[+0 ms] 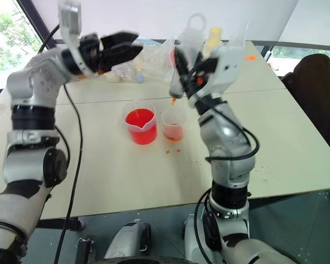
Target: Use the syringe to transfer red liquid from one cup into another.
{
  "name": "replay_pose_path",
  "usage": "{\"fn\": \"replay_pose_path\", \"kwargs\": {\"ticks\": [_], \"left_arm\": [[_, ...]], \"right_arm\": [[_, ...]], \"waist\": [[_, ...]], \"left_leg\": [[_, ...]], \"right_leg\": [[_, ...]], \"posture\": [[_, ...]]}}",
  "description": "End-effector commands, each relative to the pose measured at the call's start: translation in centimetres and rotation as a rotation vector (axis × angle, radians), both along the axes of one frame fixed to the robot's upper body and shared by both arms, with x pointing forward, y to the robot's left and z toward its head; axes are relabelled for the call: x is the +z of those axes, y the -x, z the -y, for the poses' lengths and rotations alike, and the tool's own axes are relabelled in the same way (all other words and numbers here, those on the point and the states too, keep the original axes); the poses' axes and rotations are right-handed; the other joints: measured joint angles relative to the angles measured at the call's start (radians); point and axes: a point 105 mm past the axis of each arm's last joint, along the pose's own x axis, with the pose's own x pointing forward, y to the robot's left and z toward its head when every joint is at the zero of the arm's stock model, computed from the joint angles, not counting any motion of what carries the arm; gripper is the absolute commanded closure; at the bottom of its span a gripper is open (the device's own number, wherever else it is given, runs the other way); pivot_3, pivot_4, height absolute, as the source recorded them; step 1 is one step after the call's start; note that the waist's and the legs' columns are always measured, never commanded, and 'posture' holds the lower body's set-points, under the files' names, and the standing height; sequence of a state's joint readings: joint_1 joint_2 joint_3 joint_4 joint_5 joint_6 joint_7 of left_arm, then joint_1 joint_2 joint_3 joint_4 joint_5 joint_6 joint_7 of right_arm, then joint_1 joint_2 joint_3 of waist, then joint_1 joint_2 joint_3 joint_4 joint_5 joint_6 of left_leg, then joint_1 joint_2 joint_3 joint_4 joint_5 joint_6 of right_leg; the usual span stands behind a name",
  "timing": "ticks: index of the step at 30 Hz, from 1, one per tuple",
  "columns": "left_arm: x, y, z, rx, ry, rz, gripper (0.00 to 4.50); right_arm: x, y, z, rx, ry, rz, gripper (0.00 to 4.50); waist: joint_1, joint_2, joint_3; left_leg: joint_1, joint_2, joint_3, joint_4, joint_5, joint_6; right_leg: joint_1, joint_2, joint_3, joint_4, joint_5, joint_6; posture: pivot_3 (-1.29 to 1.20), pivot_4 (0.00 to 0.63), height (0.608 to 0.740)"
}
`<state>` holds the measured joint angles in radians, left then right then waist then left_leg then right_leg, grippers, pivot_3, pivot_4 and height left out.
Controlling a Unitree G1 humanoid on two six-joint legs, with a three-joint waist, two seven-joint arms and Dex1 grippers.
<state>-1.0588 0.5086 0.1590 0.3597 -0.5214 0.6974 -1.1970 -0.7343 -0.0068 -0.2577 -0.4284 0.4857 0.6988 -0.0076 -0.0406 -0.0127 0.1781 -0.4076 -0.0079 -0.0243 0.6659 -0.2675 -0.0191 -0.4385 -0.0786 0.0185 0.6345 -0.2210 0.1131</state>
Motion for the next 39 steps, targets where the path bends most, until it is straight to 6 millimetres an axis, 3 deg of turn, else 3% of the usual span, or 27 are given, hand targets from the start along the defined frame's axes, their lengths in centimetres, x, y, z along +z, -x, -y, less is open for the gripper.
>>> {"fn": "replay_pose_path", "kwargs": {"ticks": [1,5,7,9,11,12,17,24,29,35,39], "left_arm": [[0.3,3.3,0.2,-0.071,-0.09,0.039,0.66],[-2.0,6.5,-0.2,-0.117,-0.209,-0.005,0.66],[-3.3,7.8,-0.3,-0.128,-0.267,-0.018,0.66],[-5.1,9.0,-0.3,-0.122,-0.331,-0.022,0.66],[-5.8,8.7,-0.3,-0.059,-0.287,-0.06,0.66],[-5.8,8.5,-0.3,-0.038,-0.261,-0.075,0.66],[-8.0,9.3,-0.4,0.016,-0.289,-0.103,0.66],[-10.0,10.4,-0.7,0.033,-0.311,-0.169,0.66],[-11.0,10.6,-0.6,0.025,-0.329,-0.191,0.66],[-12.1,10.6,-0.6,0.025,-0.341,-0.204,0.61],[-12.4,10.6,-0.5,0.027,-0.342,-0.204,0.61]], "right_arm": [[-0.1,-1.4,4.4,-0.045,-0.056,-0.196,3.09],[-1.8,-1.7,8.3,-0.058,0.056,-0.428,3.09],[-3.1,-1.2,9.2,-0.027,0.145,-0.528,3.09],[-6.6,-0.2,8.9,0.09,0.26,-0.697,3.09],[-10.0,0.6,8.6,0.2,0.293,-0.845,3.09],[-10.8,0.7,8.6,0.213,0.292,-0.881,3.09],[-12.3,0.5,8.3,0.207,0.278,-0.942,3.09],[-16.1,0.9,9.5,0.114,0.239,-1.078,3.09],[-17.0,0.8,9.8,0.081,0.211,-1.111,3.09],[-18.1,1.4,9.4,0.091,0.235,-1.132,0.21],[-18.3,1.6,9.8,0.069,0.257,-1.144,0.04]], "waist": [[0.005,0.0,0.0],[0.02,0.001,0.001],[0.023,0.002,0.001],[0.022,0.002,0.001],[0.022,0.002,0.001],[0.022,0.001,0.001],[0.012,0.003,0.002],[0.021,0.003,0.002],[0.024,0.002,0.001],[0.023,0.002,0.001],[0.023,0.002,0.001]], "left_leg": [[0.0,0.0,0.0,0.0,0.0,0.0],[-0.001,-0.001,0.0,-0.001,0.0,0.0],[-0.001,-0.001,0.001,-0.002,-0.001,0.001],[-0.001,0.0,0.001,-0.002,-0.001,0.001],[0.001,-0.001,0.002,-0.002,-0.002,0.003],[0.003,0.0,0.003,-0.002,-0.002,0.003],[0.006,-0.002,0.005,0.0,-0.001,0.004],[0.005,-0.001,0.005,0.0,-0.001,0.004],[0.005,-0.002,0.005,0.0,-0.001,0.004],[0.005,-0.002,0.005,0.0,-0.001,0.004],[0.006,-0.001,0.005,0.0,-0.001,0.004]], "right_leg": [[0.0,-0.001,0.0,0.0,0.0,0.0],[0.001,-0.002,0.0,-0.003,0.0,0.0],[0.001,-0.002,0.001,-0.004,0.0,0.0],[0.001,-0.001,0.001,-0.004,0.0,0.0],[0.003,0.0,0.0,-0.005,0.0,-0.001],[0.006,0.0,0.0,-0.006,0.0,-0.001],[0.007,0.001,0.004,-0.005,0.0,0.0],[0.008,0.001,0.002,-0.006,0.0,0.0],[0.009,0.001,0.002,-0.007,0.0,0.0],[0.009,0.001,0.001,-0.007,-0.001,-0.001],[0.009,0.001,0.001,-0.007,-0.002,-0.003]], "posture": [[0.0,0.15,0.74],[0.0,0.15,0.74],[0.0,0.15,0.74],[0.0,0.15,0.74],[0.0,0.15,0.74],[0.0,0.15,0.74],[0.0,0.15,0.74],[0.0,0.15,0.74],[0.0,0.15,0.74],[0.0,0.15,0.74],[0.0,0.15,0.74]]}}
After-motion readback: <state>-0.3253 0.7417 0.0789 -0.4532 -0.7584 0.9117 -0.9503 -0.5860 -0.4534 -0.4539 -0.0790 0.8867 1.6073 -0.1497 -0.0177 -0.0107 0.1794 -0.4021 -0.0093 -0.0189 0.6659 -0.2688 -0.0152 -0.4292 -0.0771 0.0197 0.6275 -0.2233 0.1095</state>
